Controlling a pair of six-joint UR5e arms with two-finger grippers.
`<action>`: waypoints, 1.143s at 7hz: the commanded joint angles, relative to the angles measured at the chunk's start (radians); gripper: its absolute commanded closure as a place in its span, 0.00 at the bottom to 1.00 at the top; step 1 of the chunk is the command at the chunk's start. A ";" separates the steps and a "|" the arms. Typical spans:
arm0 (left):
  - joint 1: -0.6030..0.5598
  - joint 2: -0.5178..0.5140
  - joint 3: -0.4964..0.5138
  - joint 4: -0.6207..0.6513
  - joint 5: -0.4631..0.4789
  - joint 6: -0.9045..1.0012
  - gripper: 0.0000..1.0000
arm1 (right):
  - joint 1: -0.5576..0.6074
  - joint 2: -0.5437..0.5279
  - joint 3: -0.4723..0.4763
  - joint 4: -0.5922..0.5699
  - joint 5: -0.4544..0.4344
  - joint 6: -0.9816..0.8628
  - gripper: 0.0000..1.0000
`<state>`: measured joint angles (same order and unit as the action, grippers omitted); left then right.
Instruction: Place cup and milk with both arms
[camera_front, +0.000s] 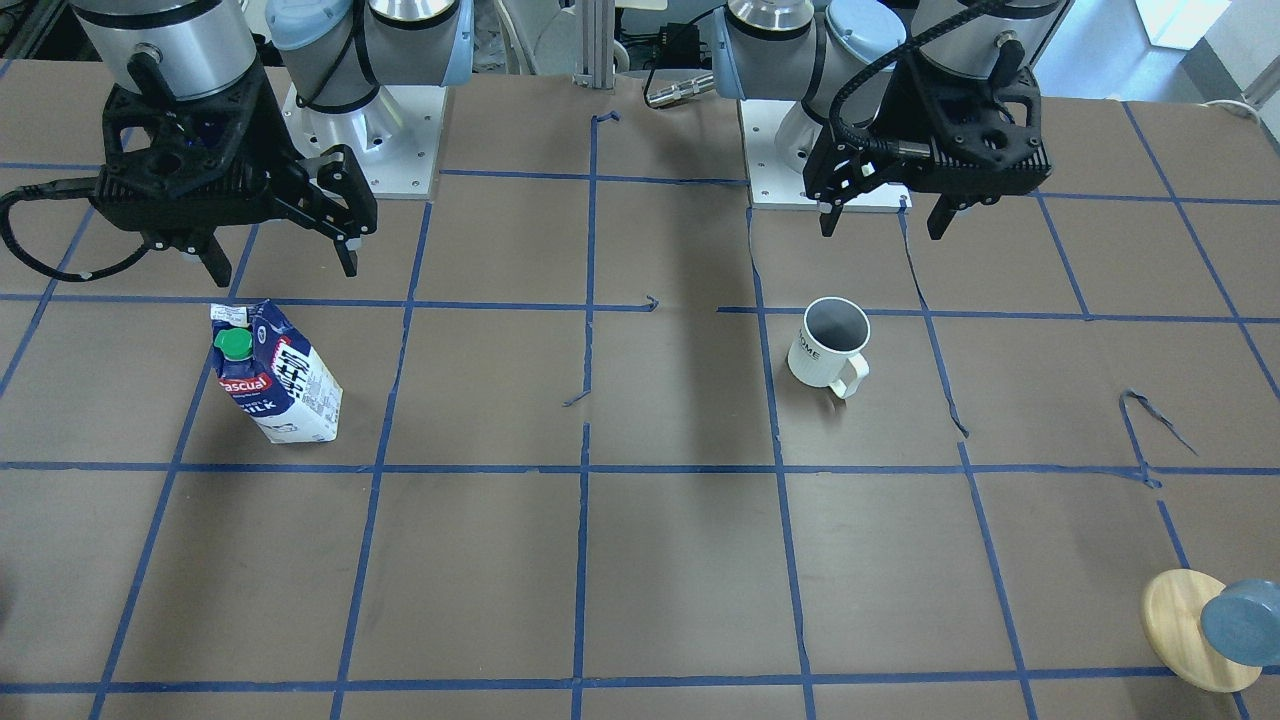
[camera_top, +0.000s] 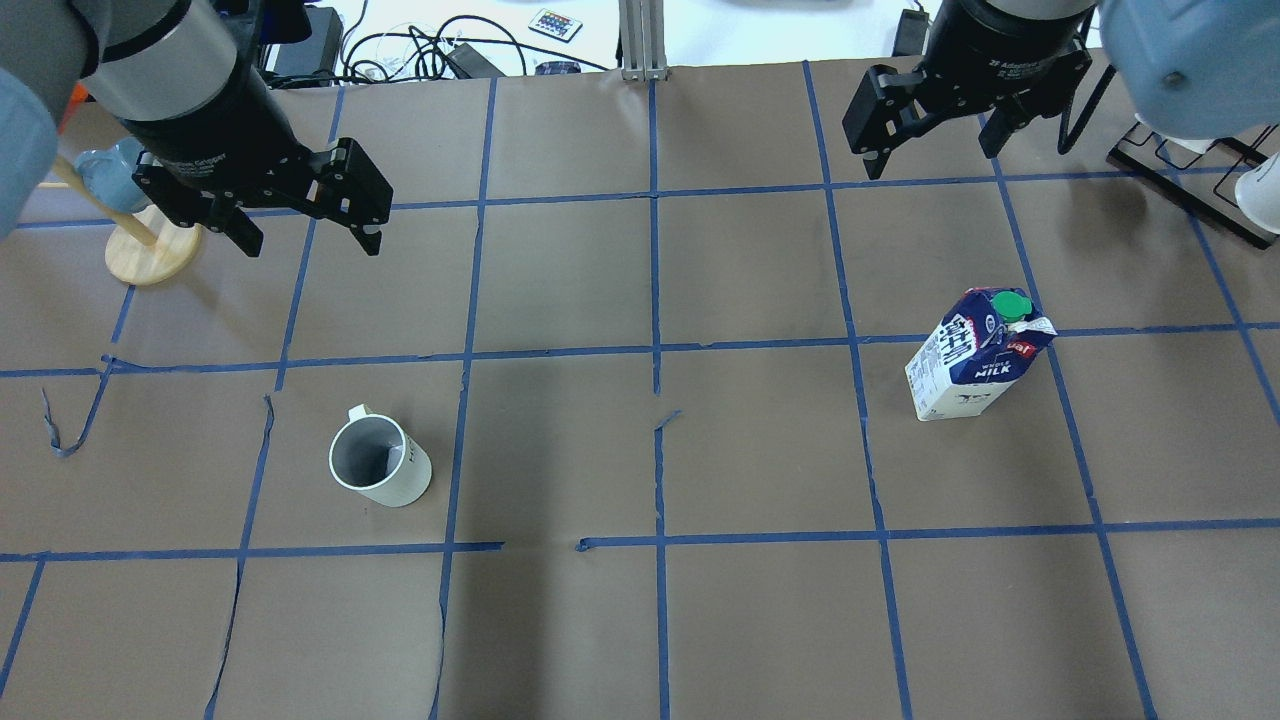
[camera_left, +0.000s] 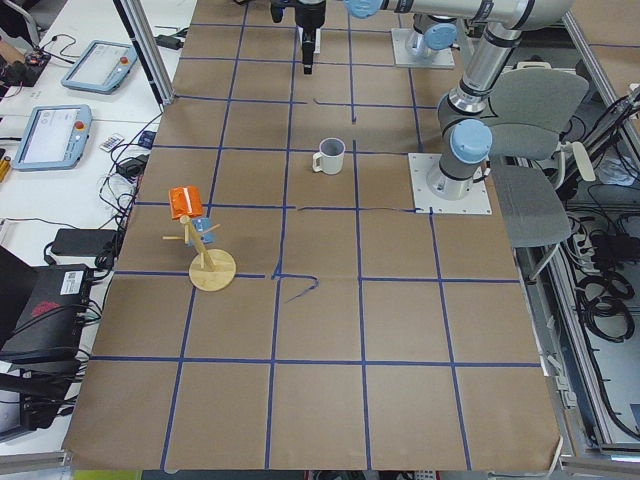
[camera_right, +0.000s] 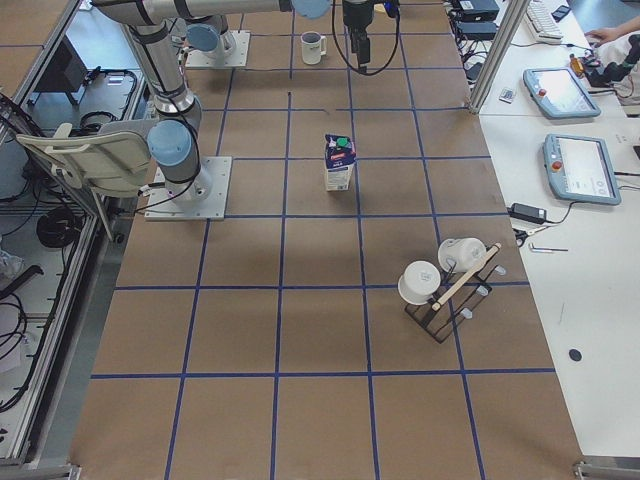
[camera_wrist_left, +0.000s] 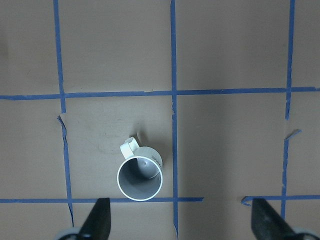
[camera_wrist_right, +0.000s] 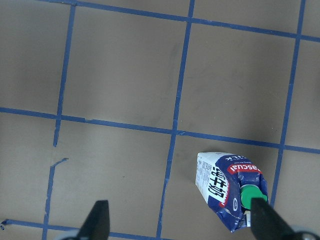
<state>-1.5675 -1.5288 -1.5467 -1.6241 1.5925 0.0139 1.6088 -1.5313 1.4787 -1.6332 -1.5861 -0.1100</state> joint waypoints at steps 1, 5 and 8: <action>0.009 -0.022 -0.018 -0.026 -0.005 -0.011 0.00 | -0.009 0.000 0.000 0.004 0.000 0.000 0.02; 0.007 -0.096 -0.391 0.266 0.003 0.001 0.00 | -0.175 0.005 0.145 -0.039 0.018 -0.098 0.01; 0.009 -0.155 -0.519 0.401 0.006 -0.008 0.41 | -0.303 0.010 0.328 -0.210 0.035 -0.191 0.00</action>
<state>-1.5594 -1.6662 -2.0323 -1.2514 1.5959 0.0108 1.3434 -1.5243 1.7425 -1.7770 -1.5547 -0.2874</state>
